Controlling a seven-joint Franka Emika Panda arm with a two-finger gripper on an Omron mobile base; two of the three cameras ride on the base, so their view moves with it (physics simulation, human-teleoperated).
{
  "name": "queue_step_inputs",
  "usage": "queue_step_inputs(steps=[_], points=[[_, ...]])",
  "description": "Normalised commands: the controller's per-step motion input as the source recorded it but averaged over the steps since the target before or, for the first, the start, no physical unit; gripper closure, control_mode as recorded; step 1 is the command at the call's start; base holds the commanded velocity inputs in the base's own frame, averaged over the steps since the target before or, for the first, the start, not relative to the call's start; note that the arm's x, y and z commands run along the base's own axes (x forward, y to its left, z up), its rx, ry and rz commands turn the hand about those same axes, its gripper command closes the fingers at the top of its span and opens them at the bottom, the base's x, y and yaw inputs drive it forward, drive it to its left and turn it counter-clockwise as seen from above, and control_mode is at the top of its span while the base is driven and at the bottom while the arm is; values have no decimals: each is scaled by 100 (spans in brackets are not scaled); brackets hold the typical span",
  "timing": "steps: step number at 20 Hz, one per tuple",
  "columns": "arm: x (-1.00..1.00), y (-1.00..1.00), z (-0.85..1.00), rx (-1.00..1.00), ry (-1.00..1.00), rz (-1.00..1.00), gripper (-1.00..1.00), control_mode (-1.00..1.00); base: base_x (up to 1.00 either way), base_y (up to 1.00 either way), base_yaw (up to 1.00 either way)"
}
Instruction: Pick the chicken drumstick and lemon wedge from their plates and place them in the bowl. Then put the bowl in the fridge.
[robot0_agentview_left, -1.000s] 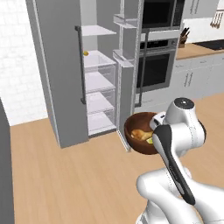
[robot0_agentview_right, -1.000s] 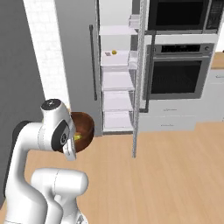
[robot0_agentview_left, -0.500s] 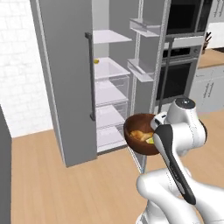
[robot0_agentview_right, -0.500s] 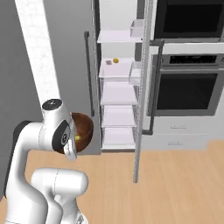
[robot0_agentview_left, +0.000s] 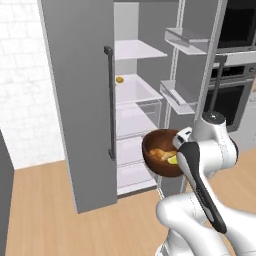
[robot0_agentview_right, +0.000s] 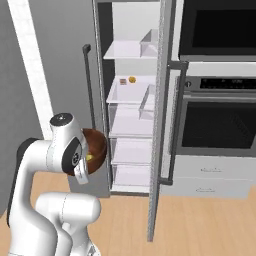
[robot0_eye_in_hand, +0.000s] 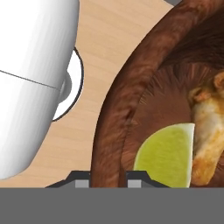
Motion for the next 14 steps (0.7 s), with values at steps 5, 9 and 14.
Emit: queue_step_inputs(steps=[5, 9, 14], points=[[0, 0, 0, 0, 0, 0, 100, 100, 49, 2, 0], [0, 0, 0, 0, 0, 0, 100, 100, 34, 0, -4], [0, 0, 0, 0, 0, 0, 100, 100, 65, 11, 1]])
